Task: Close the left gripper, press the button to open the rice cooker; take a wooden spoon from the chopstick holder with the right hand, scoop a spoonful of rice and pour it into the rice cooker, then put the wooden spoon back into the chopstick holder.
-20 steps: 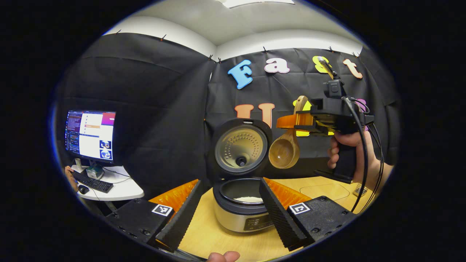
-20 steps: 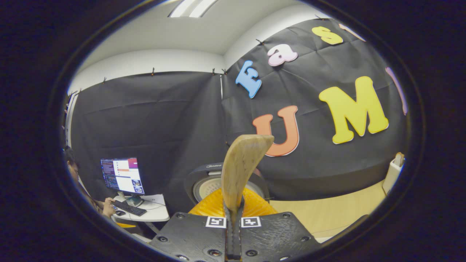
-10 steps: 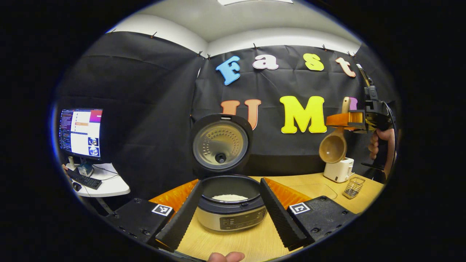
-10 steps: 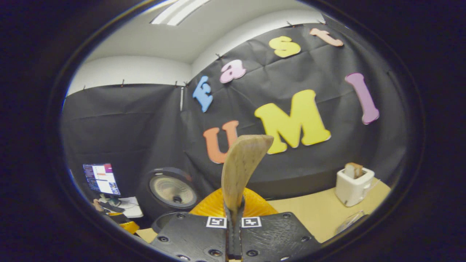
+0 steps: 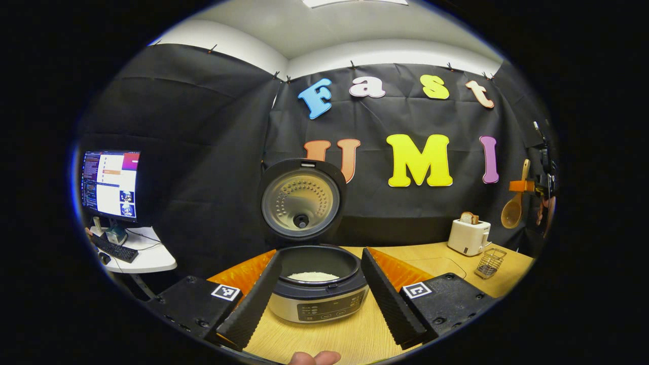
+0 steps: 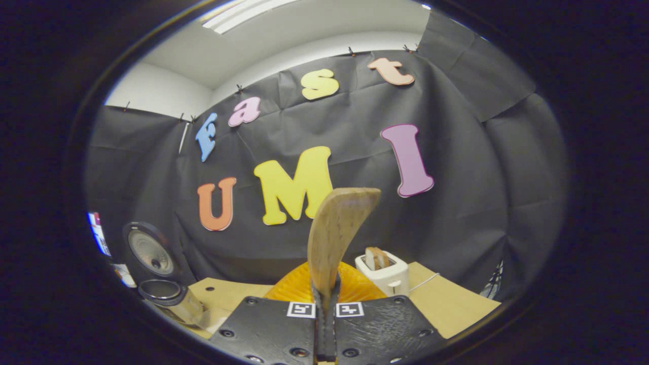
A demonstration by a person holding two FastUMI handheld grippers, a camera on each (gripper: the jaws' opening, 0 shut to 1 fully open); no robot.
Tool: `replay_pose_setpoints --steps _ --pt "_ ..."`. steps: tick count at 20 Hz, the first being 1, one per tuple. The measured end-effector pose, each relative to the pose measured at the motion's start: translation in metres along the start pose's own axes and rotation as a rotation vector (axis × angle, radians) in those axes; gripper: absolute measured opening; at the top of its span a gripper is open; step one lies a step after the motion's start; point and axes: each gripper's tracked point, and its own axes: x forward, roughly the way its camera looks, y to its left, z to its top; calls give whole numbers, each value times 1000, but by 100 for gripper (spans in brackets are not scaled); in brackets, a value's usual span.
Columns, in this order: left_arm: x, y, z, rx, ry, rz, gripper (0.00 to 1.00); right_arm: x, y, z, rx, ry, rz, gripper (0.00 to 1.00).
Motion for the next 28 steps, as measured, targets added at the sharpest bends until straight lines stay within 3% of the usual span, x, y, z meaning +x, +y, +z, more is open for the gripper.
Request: replay_pose_setpoints --steps 10,18,25,28 --pt "-1 -11 3 42 -15 -16 100 60 -58 -103 64 133 -88 0" --pt "1 -10 0 34 -8 -29 100 67 -67 -162 34 174 -116 0" --pt "-1 -14 2 42 -17 -36 100 69 -66 -188 14 222 -104 4" --pt "-2 -19 6 47 -31 -43 100 67 -66 -179 16 201 -97 8"
